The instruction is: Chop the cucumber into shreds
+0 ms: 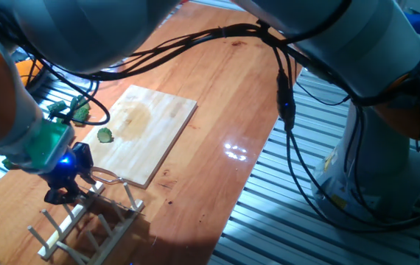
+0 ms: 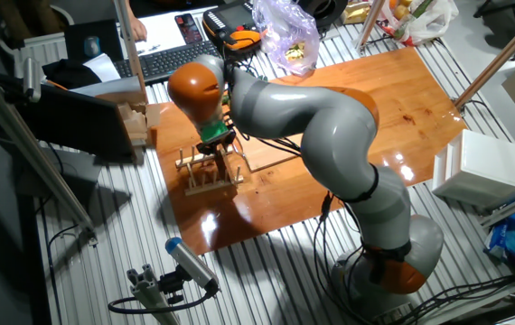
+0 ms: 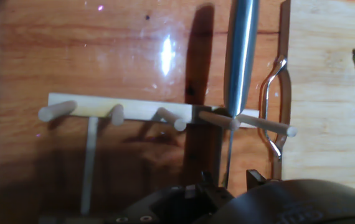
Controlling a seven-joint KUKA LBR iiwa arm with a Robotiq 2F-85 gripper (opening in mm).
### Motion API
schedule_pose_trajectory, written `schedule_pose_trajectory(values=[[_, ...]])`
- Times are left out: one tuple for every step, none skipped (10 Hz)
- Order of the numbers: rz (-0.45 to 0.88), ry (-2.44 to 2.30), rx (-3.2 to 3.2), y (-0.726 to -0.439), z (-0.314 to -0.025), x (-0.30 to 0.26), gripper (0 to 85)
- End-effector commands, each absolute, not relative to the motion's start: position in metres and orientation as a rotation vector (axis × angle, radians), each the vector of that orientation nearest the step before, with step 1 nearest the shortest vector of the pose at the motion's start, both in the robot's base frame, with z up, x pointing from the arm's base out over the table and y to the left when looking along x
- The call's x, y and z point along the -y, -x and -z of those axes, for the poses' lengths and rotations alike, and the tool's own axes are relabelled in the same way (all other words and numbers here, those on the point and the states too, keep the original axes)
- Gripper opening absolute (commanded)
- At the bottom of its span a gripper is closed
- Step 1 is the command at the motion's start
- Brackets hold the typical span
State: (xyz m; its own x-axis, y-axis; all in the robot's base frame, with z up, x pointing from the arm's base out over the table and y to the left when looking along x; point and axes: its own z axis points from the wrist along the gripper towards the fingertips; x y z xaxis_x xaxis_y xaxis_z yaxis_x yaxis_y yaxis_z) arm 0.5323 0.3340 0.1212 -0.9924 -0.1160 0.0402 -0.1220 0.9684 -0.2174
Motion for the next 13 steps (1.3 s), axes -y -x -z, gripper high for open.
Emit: schedule_pose_trajectory(values=[[-0.373,-0.169,3.090,-0.532,-0.121,-0.334,34.0],[-0.400,-0.150,3.091,-0.532,-0.120,-0.334,34.0],[-0.417,-0.150,3.090,-0.533,-0.117,-0.333,34.0],[-0.416,-0.154,3.096,-0.534,-0.114,-0.332,34.0],[-0.427,-0.159,3.103,-0.535,-0.111,-0.333,34.0],[-0.438,-0.166,3.110,-0.534,-0.108,-0.332,34.0],[-0.473,-0.195,3.117,-0.535,-0.104,-0.330,34.0],[-0.482,-0.202,3.123,-0.536,-0.101,-0.328,34.0],[-0.478,-0.205,3.125,-0.536,-0.100,-0.327,34.0],[-0.485,-0.207,3.123,-0.536,-0.100,-0.327,17.0],[-0.495,-0.213,3.122,-0.534,-0.097,-0.326,17.0],[-0.503,-0.212,3.125,-0.532,-0.094,-0.324,17.0],[-0.505,-0.210,3.125,-0.531,-0.092,-0.323,17.0]])
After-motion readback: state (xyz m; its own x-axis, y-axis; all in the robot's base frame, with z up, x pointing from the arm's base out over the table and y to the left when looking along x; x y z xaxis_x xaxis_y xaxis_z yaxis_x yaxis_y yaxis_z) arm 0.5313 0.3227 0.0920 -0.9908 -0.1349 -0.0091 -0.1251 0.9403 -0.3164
